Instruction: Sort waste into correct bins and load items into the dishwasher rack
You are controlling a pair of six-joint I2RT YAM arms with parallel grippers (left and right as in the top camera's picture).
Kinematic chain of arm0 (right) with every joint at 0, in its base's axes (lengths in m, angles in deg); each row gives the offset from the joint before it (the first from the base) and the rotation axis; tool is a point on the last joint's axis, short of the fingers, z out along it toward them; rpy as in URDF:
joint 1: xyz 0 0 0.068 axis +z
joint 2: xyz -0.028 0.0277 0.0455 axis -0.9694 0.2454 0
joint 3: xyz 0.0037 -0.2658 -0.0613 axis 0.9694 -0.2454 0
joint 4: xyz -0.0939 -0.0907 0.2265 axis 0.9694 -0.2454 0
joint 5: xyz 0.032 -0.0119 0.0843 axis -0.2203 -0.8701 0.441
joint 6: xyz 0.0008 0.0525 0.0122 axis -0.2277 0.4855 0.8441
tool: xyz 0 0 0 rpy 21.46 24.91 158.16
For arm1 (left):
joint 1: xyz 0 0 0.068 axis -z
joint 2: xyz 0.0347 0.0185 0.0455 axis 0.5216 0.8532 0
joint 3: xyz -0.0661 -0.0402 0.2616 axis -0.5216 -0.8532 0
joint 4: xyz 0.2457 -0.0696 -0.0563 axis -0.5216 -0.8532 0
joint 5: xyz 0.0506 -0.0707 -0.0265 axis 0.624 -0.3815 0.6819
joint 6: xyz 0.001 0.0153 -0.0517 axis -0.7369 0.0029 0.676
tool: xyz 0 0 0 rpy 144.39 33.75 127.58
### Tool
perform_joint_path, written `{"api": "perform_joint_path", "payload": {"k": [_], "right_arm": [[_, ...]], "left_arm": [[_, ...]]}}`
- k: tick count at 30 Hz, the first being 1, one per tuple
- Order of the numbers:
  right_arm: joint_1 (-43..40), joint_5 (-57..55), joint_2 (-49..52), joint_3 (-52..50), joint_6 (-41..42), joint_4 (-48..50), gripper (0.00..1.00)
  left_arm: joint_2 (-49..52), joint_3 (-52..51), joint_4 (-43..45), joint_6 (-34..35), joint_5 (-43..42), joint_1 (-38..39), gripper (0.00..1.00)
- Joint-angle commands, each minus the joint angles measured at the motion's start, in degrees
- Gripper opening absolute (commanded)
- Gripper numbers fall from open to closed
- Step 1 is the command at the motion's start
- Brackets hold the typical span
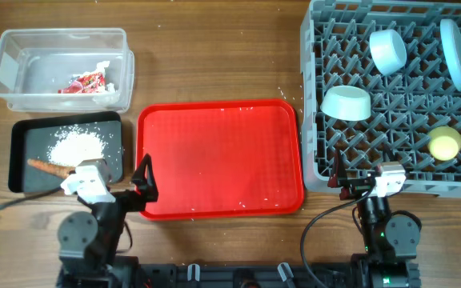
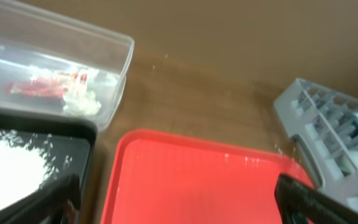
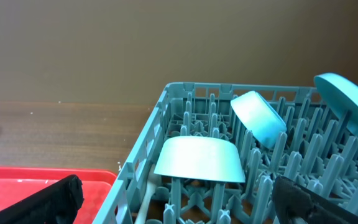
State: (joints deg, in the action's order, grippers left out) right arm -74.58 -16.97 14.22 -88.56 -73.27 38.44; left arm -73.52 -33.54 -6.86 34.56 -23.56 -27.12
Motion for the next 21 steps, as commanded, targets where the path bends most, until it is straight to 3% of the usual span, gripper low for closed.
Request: {"api": "perform_joint_path", "payload": {"k": [1, 5, 7, 11, 21], "right_arm": [[0.28, -0.33, -0.52, -0.04, -1.01, 0.15, 1.0], [0.28, -0.33, -0.52, -0.04, -1.01, 0.15, 1.0], [0.28, -0.33, -0.52, -0.04, -1.01, 0.15, 1.0], [0.28, -0.33, -0.52, -0.04, -1.01, 0.15, 1.0], [0.28, -0.33, -0.52, -0.04, -1.03, 0.15, 1.0]], "left_arm": [[-6.54, -11.34, 14.27, -0.33, 0.81, -0.48, 1.0], [-8.61, -21.9, 34.21, -2.51, 2.21, -0.48, 1.0], [-8.61, -21.77, 33.05, -6.54, 1.81, -0.48, 1.0], [-8.61, -21.75, 22.38, -5.92, -0.85, -0.48, 1.0], [-8.61, -21.75, 22.86, -5.95, -0.96, -0.48, 1.0]]}}
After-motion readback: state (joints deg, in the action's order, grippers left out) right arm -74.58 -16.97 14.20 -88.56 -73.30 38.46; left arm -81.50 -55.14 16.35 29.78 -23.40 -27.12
